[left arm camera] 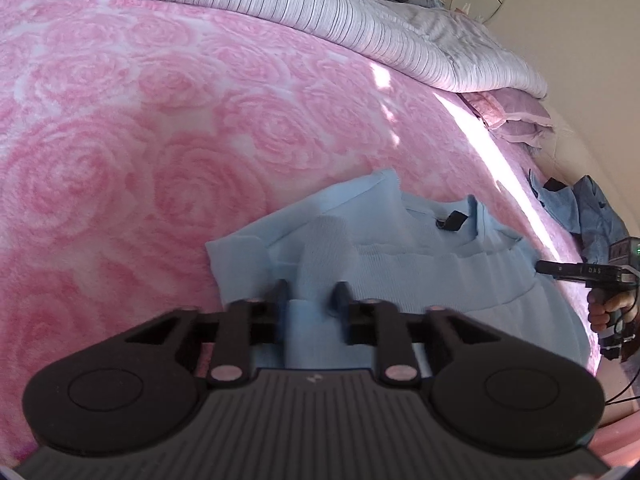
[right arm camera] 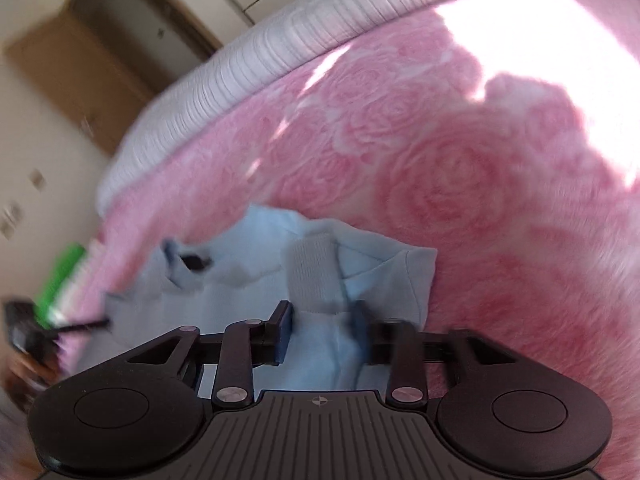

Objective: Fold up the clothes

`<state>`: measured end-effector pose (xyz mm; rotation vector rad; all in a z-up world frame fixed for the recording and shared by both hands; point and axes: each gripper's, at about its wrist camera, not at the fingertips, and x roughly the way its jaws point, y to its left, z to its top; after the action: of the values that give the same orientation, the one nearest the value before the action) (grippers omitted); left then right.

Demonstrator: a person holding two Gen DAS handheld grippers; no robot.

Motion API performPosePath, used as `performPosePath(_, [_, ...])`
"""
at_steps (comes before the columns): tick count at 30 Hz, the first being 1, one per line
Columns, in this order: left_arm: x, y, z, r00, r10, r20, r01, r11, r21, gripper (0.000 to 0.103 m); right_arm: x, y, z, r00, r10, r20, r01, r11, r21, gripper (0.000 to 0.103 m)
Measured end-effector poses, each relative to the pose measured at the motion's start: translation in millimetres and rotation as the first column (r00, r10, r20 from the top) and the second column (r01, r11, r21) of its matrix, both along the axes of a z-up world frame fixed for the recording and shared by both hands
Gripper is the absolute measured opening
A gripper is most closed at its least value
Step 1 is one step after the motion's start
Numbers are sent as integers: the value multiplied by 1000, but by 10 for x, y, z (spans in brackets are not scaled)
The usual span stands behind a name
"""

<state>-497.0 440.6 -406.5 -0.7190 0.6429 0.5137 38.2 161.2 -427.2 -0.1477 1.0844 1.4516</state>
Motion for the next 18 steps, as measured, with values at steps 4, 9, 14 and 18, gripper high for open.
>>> performPosePath(4, [-104, -134, 159, 1000, -7, 10, 6, 999, 53, 10, -137, -162, 214, 990, 36, 133, -45, 997, 69, 17])
performPosePath(9, [-114, -346, 419, 999, -35, 34, 27, 976, 214, 10, -362, -438, 526, 958, 46, 282, -109, 970, 215, 16])
performPosePath(14, [189, -180, 436, 1000, -17, -1, 16, 969, 246, 11, -443, -278, 505, 912, -22, 410, -49, 985, 163, 10])
performPosePath(18, [402, 12, 387, 999, 3, -44, 9, 960, 281, 11, -423, -116, 473, 902, -64, 428, -13, 985, 174, 9])
